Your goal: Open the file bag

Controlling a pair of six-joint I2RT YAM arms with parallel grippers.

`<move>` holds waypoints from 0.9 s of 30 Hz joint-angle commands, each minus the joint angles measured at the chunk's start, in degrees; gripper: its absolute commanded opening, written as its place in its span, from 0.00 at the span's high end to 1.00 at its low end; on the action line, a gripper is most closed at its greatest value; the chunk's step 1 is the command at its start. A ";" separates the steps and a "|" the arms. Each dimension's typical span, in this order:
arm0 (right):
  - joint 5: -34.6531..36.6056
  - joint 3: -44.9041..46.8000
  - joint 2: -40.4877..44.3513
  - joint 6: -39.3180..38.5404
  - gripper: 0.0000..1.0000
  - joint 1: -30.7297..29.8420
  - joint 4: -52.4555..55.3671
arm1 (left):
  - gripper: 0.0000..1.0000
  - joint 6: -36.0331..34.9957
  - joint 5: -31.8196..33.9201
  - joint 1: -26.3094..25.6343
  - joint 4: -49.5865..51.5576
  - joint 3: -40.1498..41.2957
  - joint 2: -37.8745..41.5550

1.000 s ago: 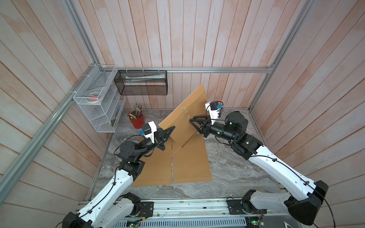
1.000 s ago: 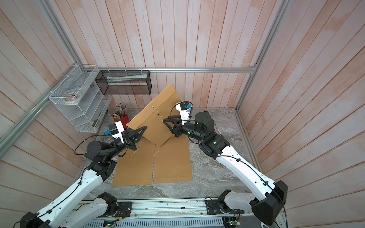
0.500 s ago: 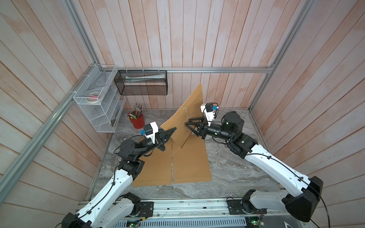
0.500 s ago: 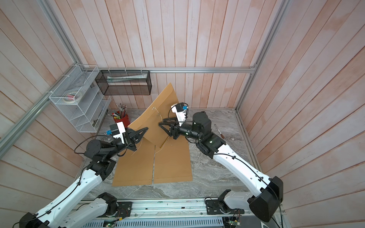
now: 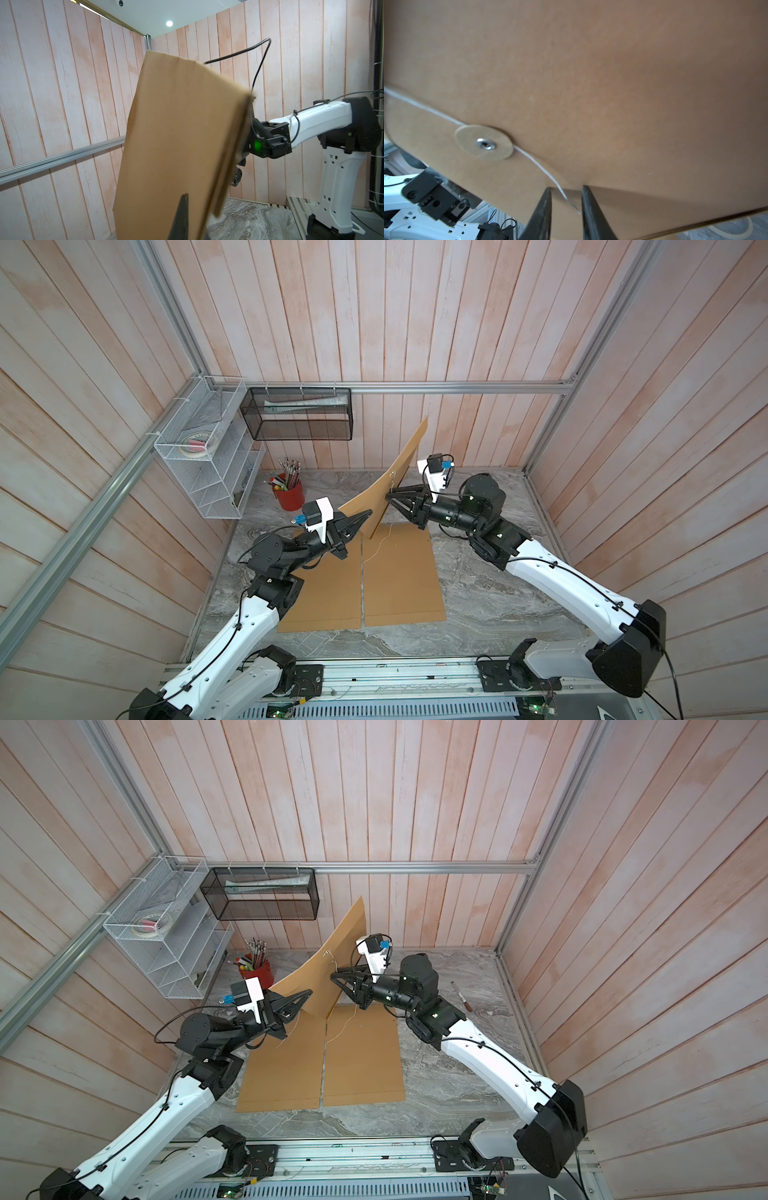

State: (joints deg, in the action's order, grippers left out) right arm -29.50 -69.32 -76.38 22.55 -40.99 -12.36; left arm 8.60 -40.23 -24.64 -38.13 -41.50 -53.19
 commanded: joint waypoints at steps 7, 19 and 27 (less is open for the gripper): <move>1.55 1.01 1.08 1.27 1.00 -0.14 -3.46 | 1.00 -0.16 2.59 0.12 0.40 -1.19 0.71; 9.13 0.09 8.08 -0.59 1.00 1.97 1.47 | 1.00 1.63 2.90 0.21 -1.25 -0.28 -0.01; 3.65 -6.48 5.86 -2.06 1.00 1.93 3.58 | 1.00 3.41 1.48 0.17 -1.04 0.04 -1.67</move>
State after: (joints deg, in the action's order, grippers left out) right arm -23.24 -73.45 -69.58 21.47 -39.16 -9.82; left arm 10.66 -37.52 -24.64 -38.33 -41.50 -54.28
